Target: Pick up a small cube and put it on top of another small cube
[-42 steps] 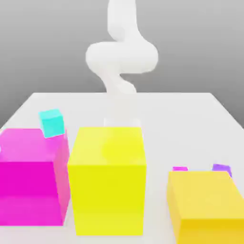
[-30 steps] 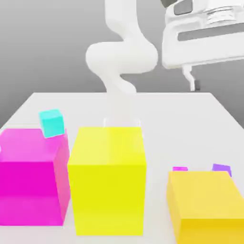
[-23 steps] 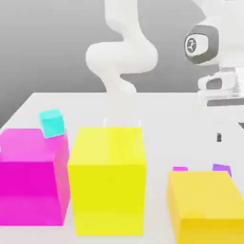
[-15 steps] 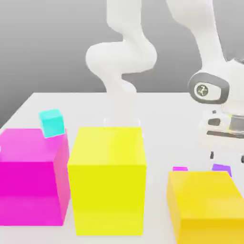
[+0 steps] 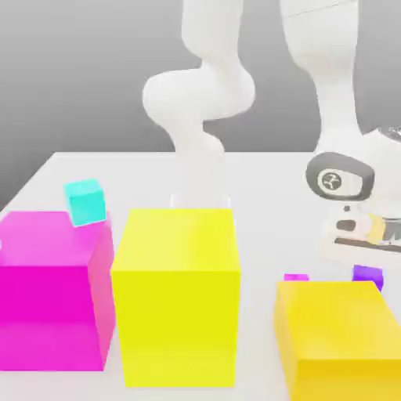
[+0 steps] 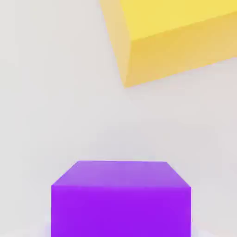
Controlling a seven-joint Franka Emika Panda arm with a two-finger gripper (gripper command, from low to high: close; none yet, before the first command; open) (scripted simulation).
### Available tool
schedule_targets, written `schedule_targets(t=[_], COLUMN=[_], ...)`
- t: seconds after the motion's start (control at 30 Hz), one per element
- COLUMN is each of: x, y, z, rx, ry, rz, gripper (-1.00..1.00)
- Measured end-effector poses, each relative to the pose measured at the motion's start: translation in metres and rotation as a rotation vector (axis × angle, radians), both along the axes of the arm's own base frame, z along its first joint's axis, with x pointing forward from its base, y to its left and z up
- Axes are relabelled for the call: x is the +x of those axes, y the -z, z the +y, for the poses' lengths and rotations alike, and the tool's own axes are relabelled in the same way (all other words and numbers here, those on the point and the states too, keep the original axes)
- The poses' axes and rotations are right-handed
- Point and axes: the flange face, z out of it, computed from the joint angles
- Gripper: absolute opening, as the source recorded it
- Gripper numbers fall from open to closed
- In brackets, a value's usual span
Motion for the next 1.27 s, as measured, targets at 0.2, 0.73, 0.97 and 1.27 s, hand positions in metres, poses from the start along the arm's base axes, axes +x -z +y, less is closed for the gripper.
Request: schedule_targets(t=[0.2,0.73,0.97,1.27], x=[0.014,0.254,0.193,0.155], y=[-0.027,-0.177,-0.266,-0.220], z=[0.020,-0.349,-0.584,-0.629], rx=[0.016,-0.050,-0.030,0.003], ry=[-0.213,0.137,0.369,0.512], rz=[-0.013,-0.021,-0.006,-0.001], gripper=[-1.00,-1.00,-1.00,1.00])
